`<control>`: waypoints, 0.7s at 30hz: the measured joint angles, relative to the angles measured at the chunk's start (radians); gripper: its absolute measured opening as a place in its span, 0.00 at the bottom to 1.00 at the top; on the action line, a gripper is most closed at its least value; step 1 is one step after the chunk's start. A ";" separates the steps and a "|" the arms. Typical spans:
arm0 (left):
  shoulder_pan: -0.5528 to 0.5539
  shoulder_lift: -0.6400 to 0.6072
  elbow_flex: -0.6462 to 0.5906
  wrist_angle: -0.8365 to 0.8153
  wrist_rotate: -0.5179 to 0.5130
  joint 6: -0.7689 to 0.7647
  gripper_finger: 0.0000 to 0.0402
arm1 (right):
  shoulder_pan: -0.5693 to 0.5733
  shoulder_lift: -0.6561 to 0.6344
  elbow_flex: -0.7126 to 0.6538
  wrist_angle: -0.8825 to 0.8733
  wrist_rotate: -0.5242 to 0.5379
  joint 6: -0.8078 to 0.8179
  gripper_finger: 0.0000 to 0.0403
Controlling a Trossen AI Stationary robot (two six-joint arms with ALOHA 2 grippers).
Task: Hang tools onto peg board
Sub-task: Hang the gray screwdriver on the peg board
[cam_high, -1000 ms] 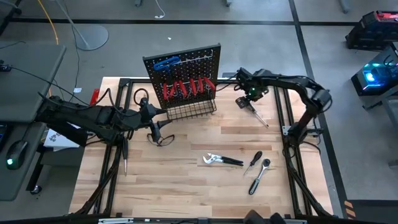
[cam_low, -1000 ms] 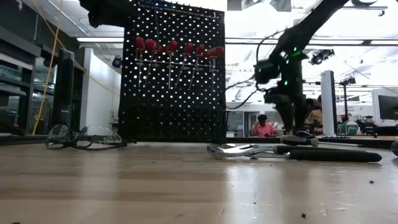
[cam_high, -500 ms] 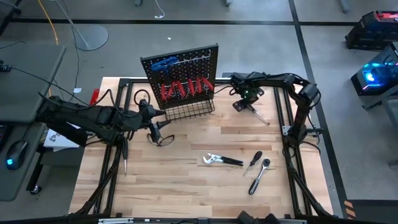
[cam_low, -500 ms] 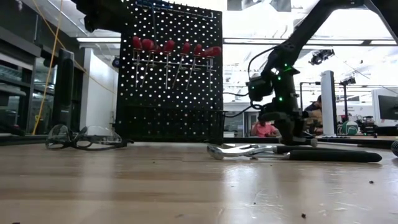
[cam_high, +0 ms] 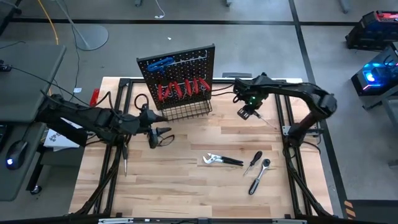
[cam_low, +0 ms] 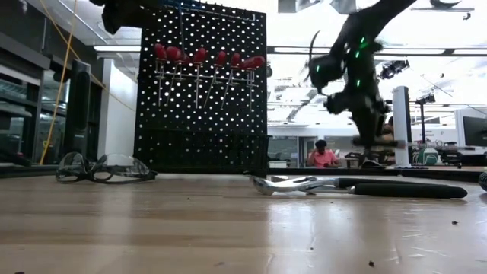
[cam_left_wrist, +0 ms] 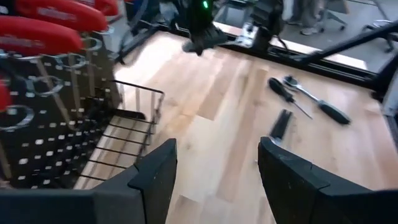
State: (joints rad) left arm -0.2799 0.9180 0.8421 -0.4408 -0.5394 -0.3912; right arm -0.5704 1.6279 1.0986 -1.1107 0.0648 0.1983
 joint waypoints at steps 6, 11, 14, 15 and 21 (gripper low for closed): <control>-0.027 -0.002 0.000 0.006 0.052 0.000 0.51 | 0.081 -0.189 0.001 0.003 -0.174 0.126 0.25; -0.041 -0.002 0.011 -0.012 0.086 0.000 0.51 | 0.186 -0.340 0.001 0.125 -0.290 0.273 0.25; -0.043 -0.002 0.029 -0.011 0.087 0.002 0.51 | 0.260 -0.415 0.001 0.299 -0.347 0.385 0.25; -0.043 -0.002 0.035 -0.011 0.087 0.010 0.51 | 0.287 -0.438 0.001 0.389 -0.357 0.421 0.25; -0.041 -0.002 0.073 -0.011 0.074 0.067 0.51 | 0.393 -0.498 0.003 1.003 -0.328 0.571 0.25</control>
State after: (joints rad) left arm -0.3206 0.9157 0.9152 -0.4516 -0.4654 -0.3241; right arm -0.1770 1.1304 1.1013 -0.1081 -0.2634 0.7691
